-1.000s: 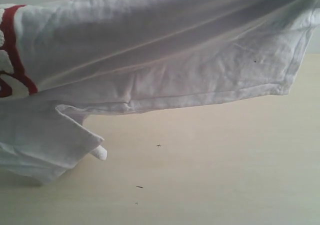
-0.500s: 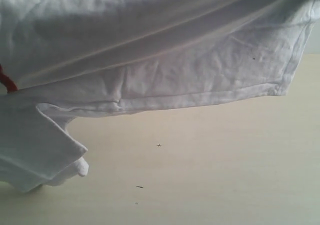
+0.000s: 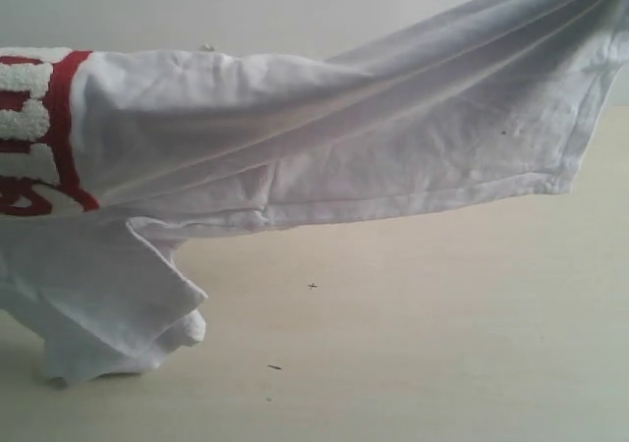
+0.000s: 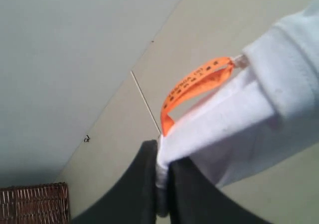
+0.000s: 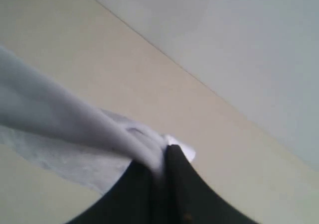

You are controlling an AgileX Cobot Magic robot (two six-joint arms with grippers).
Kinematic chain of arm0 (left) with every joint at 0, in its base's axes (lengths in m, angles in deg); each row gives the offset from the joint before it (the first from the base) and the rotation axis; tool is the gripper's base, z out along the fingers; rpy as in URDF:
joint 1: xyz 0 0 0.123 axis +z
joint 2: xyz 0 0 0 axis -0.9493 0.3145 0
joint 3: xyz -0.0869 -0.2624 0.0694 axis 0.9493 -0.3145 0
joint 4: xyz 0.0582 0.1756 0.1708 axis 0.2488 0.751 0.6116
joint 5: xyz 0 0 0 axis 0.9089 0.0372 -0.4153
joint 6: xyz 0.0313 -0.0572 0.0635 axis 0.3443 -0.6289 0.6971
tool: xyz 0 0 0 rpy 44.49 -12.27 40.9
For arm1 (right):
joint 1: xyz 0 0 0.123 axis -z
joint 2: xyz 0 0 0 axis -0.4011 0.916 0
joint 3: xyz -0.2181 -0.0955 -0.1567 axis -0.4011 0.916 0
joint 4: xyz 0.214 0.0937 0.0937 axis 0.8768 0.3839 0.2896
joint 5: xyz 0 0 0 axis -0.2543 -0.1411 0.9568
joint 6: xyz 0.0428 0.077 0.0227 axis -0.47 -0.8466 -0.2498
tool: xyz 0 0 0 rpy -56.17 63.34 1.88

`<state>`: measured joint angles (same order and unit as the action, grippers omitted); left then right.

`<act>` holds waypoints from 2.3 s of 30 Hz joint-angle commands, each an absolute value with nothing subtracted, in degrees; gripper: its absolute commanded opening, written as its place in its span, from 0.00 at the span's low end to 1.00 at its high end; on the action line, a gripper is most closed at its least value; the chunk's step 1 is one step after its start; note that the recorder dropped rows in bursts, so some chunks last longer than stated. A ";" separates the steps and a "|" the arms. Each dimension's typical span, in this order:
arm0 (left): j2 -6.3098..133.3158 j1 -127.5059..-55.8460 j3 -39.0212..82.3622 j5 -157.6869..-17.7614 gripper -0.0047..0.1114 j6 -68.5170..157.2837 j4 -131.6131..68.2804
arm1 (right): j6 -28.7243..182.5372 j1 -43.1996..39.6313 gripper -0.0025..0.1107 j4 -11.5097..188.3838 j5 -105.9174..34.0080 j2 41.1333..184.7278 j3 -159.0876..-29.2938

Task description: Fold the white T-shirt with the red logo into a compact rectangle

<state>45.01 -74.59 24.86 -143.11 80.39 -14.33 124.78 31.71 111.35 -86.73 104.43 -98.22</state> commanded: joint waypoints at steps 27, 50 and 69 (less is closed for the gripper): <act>54.14 -74.56 22.95 -149.69 0.04 89.68 -22.70 | 110.40 24.95 0.02 96.10 -92.85 114.76 -95.07; 108.42 -65.50 22.95 -70.98 0.28 87.92 -14.36 | 107.84 25.06 0.25 80.23 -53.66 165.26 -118.60; 107.55 -65.36 33.67 -96.67 0.58 64.32 -32.78 | 95.31 31.05 0.41 100.27 -74.29 166.00 -131.42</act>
<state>108.10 -65.63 32.11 -92.16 65.55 -31.67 89.05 29.88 90.88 -70.30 166.22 -130.61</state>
